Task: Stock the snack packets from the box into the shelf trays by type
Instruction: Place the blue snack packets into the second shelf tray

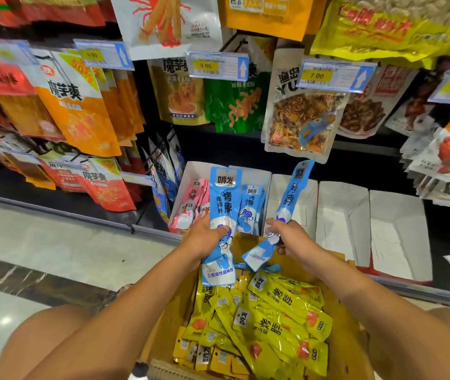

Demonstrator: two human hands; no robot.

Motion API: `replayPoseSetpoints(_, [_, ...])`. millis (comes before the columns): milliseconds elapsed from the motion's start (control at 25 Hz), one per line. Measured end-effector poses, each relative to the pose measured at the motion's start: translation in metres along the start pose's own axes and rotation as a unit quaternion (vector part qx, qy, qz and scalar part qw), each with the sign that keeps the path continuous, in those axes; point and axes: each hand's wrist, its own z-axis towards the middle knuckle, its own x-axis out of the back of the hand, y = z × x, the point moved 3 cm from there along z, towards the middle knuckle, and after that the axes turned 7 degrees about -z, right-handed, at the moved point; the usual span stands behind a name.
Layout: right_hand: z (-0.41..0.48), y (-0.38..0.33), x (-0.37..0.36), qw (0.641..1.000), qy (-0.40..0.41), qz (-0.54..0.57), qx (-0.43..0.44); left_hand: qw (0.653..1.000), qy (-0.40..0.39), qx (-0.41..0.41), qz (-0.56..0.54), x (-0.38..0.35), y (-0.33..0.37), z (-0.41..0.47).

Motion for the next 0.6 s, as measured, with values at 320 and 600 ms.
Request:
replayPoseSetpoints(320, [0.008,-0.003,0.003,0.998,-0.027,-0.028,0.046,0.999,-0.001,0.013,-0.042,-0.001,0.008,0.001])
replayPoseSetpoints(600, [0.002,-0.014,0.002,0.996,-0.042,0.039,0.072,0.993,-0.037,0.021,-0.109,-0.026,0.029,0.008])
